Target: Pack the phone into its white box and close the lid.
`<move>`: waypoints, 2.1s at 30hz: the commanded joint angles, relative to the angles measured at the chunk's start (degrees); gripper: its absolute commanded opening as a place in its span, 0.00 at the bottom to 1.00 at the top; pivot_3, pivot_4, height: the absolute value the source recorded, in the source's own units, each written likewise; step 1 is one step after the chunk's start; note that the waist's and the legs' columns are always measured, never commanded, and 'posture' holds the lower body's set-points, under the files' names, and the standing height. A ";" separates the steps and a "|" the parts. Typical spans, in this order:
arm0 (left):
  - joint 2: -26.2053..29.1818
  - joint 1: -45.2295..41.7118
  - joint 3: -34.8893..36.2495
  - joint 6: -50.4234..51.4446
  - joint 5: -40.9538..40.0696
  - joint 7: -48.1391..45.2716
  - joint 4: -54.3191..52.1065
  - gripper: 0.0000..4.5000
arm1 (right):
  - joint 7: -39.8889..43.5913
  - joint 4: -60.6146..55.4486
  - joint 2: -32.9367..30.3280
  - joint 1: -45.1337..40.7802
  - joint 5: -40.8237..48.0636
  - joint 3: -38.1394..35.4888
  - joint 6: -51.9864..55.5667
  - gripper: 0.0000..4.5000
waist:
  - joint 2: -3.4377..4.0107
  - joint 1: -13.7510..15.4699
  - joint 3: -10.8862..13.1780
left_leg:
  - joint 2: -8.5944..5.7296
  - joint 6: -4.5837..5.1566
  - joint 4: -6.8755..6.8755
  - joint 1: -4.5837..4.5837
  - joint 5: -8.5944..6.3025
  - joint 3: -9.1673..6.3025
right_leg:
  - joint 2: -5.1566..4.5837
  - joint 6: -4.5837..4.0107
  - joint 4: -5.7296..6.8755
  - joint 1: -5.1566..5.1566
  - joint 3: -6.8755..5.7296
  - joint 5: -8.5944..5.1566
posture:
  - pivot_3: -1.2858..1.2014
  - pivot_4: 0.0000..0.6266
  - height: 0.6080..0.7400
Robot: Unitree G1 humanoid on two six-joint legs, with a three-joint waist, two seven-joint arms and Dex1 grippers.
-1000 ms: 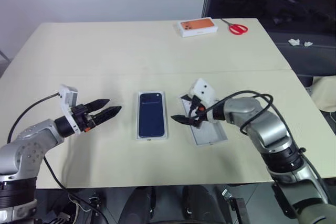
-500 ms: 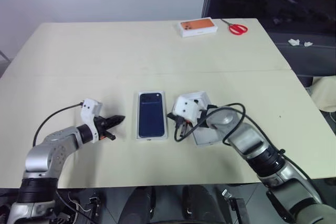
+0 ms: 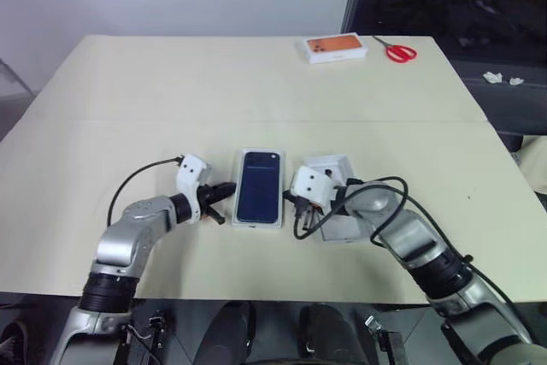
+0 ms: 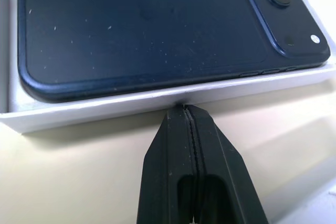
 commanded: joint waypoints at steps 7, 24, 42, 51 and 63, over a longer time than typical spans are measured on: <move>-6.78 -1.83 -8.22 1.04 0.99 -2.97 2.03 0.00 | 4.20 -3.90 -10.32 6.05 0.93 -7.53 -0.17 0.00 | 0.01 0.97 -0.01 | -0.25 0.29 0.16 -0.01 -0.17 0.01 | -0.30 0.01 -0.27 0.25 -0.09 0.00 | 0.52 0.24 1.00; -13.28 -6.78 -11.03 0.99 2.28 -5.03 6.53 0.00 | 7.48 1.14 -19.88 12.06 1.30 -16.44 -7.43 0.00 | 0.04 1.42 -0.03 | -0.31 0.38 0.30 0.01 -0.21 0.02 | -0.32 0.11 -0.29 0.38 -0.12 0.00 | 0.52 0.24 1.00; -15.10 -7.39 -11.08 1.14 2.66 -5.36 6.42 0.00 | 6.40 6.38 -11.54 2.40 1.08 -13.82 -6.82 0.00 | 0.04 0.47 -0.02 | -0.24 0.30 0.27 0.01 -0.16 0.02 | -0.23 0.15 -0.21 0.27 -0.09 0.02 | 0.52 0.24 1.00; -13.49 -6.91 -9.51 0.73 2.73 -5.21 6.51 0.00 | 7.79 7.37 -11.44 2.19 -0.01 -13.03 -7.09 0.00 | 0.05 0.42 -0.02 | -0.21 0.27 0.25 0.01 -0.15 0.02 | -0.19 0.15 -0.20 0.25 -0.09 0.02 | 0.52 0.24 1.00; -4.46 -5.10 -4.12 0.00 0.55 -7.98 2.41 0.00 | 15.26 -2.13 -20.22 4.78 3.48 -16.70 -0.81 0.00 | 0.10 -1.12 0.02 | -0.05 0.21 0.16 -0.01 -0.11 0.02 | -0.05 0.15 -0.15 0.14 -0.06 0.02 | 0.52 0.24 1.00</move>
